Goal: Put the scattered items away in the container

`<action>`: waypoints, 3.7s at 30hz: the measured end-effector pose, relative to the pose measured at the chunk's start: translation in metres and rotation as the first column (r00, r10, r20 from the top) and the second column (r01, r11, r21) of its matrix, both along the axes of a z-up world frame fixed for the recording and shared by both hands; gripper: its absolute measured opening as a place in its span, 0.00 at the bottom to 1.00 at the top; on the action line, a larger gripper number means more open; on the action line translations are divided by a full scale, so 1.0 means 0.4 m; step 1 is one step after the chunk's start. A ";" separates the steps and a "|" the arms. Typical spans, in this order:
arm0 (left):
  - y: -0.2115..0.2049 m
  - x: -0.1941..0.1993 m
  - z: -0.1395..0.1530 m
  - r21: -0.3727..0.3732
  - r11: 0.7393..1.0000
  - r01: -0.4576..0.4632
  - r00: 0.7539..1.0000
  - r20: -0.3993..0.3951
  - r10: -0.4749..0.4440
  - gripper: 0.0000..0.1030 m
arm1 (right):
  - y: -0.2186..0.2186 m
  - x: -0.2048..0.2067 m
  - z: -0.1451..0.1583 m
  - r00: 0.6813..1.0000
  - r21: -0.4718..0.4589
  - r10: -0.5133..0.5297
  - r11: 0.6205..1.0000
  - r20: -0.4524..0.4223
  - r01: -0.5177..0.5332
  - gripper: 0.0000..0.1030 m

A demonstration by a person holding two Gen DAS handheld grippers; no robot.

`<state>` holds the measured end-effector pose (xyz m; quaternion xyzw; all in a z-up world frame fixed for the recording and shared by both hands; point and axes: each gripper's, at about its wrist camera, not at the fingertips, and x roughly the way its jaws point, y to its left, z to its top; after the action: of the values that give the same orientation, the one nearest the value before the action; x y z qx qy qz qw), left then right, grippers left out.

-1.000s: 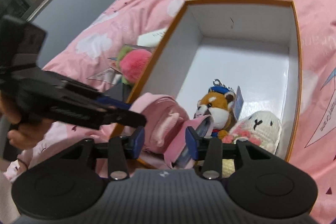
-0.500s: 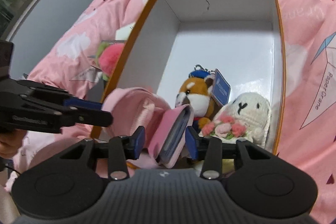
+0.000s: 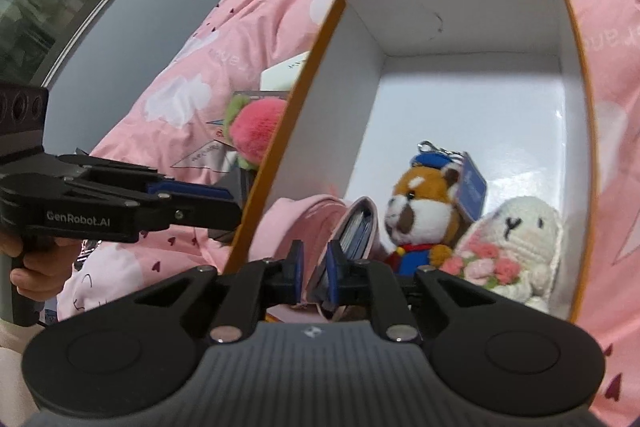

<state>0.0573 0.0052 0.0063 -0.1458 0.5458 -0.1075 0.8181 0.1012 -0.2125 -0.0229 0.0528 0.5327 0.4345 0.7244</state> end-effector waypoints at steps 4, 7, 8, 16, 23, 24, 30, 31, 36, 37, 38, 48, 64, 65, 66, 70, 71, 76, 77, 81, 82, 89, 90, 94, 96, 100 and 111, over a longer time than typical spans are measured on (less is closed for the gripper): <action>-0.001 0.011 0.008 0.008 1.000 -0.005 1.000 0.013 0.004 0.28 | 0.063 -0.031 -0.007 0.995 0.027 0.094 0.995 -0.024 -0.093 0.13; -0.001 0.013 0.012 0.003 1.000 -0.002 1.000 0.022 0.002 0.28 | 0.111 -0.052 -0.021 0.991 -0.026 0.131 0.991 0.012 -0.131 0.13; -0.003 0.014 0.013 0.001 1.000 0.001 1.000 0.025 -0.001 0.28 | 0.116 -0.053 -0.022 0.991 -0.031 0.134 0.991 0.016 -0.134 0.14; -0.001 0.021 0.000 -0.015 1.000 0.000 1.000 0.020 0.000 0.28 | 0.068 -0.052 0.011 0.993 -0.035 0.111 0.993 0.025 -0.111 0.24; 0.008 0.027 -0.001 -0.016 1.000 0.001 0.999 0.033 0.000 0.28 | 0.007 -0.005 0.092 0.978 -0.135 0.081 0.989 0.191 -0.055 0.33; 0.008 0.028 -0.001 -0.011 1.000 -0.001 0.999 0.037 0.001 0.28 | 0.008 0.014 0.087 0.973 -0.179 0.077 0.983 0.216 -0.038 0.34; 0.006 0.027 -0.001 0.001 1.000 -0.005 0.999 0.050 0.005 0.28 | 0.056 0.117 0.010 0.964 -0.333 0.085 0.943 0.251 0.003 0.50; 0.008 0.028 -0.003 -0.002 1.000 -0.010 0.999 0.048 0.010 0.28 | 0.069 0.129 -0.001 0.966 -0.333 0.087 0.943 0.244 0.000 0.50; 0.015 0.030 -0.011 -0.012 0.999 -0.031 0.999 0.041 0.032 0.28 | 0.131 0.169 -0.062 0.963 -0.368 0.131 0.929 0.237 -0.035 0.49; 0.017 0.030 -0.013 -0.016 0.999 -0.034 0.999 0.040 0.034 0.28 | 0.136 0.174 -0.075 0.965 -0.375 0.139 0.926 0.222 -0.047 0.49; 0.019 0.031 -0.014 -0.019 0.999 -0.036 0.999 0.038 0.037 0.28 | 0.139 0.176 -0.085 0.967 -0.382 0.148 0.922 0.209 -0.058 0.42; 0.030 0.048 -0.035 -0.036 0.998 -0.043 0.999 0.018 0.044 0.28 | 0.117 0.126 -0.078 0.945 -0.411 0.279 0.892 0.172 -0.188 0.35; 0.028 0.013 -0.015 -0.055 0.996 -0.073 0.995 0.061 0.077 0.28 | 0.115 0.104 -0.059 0.933 -0.420 0.208 0.905 0.293 -0.070 0.43; 0.029 0.007 -0.012 -0.056 0.996 -0.074 0.995 0.069 0.078 0.28 | 0.113 0.101 -0.054 0.931 -0.418 0.200 0.906 0.305 -0.058 0.46; 0.030 0.002 -0.009 -0.058 0.995 -0.075 0.994 0.077 0.080 0.28 | 0.109 0.097 -0.049 0.928 -0.418 0.192 0.907 0.318 -0.044 0.48; 0.041 -0.021 0.000 -0.067 0.994 -0.085 0.990 0.105 0.092 0.28 | 0.092 0.084 -0.023 0.915 -0.414 0.153 0.910 0.373 0.017 0.51; 0.043 -0.026 0.002 -0.064 0.994 -0.090 0.989 0.113 0.097 0.28 | 0.087 0.080 -0.013 0.911 -0.404 0.134 0.914 0.390 0.038 0.54; 0.058 -0.051 0.006 -0.024 0.990 -0.140 0.978 0.151 0.142 0.28 | 0.064 0.050 0.044 0.883 -0.291 0.026 0.948 0.468 0.126 0.73; 0.062 -0.056 0.005 -0.014 0.988 -0.154 0.975 0.158 0.155 0.28 | 0.063 0.041 0.054 0.873 -0.262 0.008 0.955 0.488 0.137 0.74; 0.076 -0.081 0.004 0.012 0.979 -0.202 0.958 0.210 0.195 0.35 | 0.077 0.003 0.084 0.820 -0.204 -0.056 0.957 0.570 0.207 0.86; 0.079 -0.089 0.006 0.019 0.978 -0.208 0.953 0.228 0.199 0.35 | 0.082 -0.005 0.089 0.810 -0.193 -0.071 0.956 0.583 0.223 0.87; 0.109 -0.139 0.006 0.093 0.971 -0.218 0.944 0.272 0.186 0.36 | 0.120 -0.030 0.109 0.802 -0.139 -0.102 0.964 0.589 0.225 0.87; 0.117 -0.145 0.002 0.099 0.971 -0.216 0.947 0.261 0.184 0.39 | 0.127 -0.034 0.111 0.798 -0.133 -0.096 0.967 0.595 0.216 0.87; 0.166 -0.162 -0.022 0.077 0.971 -0.225 0.963 0.169 0.210 0.44 | 0.163 -0.051 0.107 0.796 -0.132 -0.027 0.982 0.605 0.134 0.88; 0.190 -0.169 -0.032 0.083 0.964 -0.253 0.961 0.139 0.240 0.44 | 0.181 -0.059 0.101 0.795 -0.143 0.012 0.985 0.606 0.094 0.88; 0.218 -0.181 -0.039 0.167 0.945 -0.282 0.957 0.121 0.264 0.44 | 0.223 -0.079 0.099 0.774 -0.180 0.100 0.983 0.625 0.019 0.88; 0.262 -0.134 -0.085 0.216 0.931 -0.295 0.955 0.023 0.297 0.49 | 0.288 -0.091 0.091 0.754 -0.220 0.200 0.973 0.625 -0.075 0.87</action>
<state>0.0037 0.1101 -0.0278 -0.1368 0.5302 0.0779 0.8332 0.0647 -0.0971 0.0133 -0.2048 0.2918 0.4281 0.8305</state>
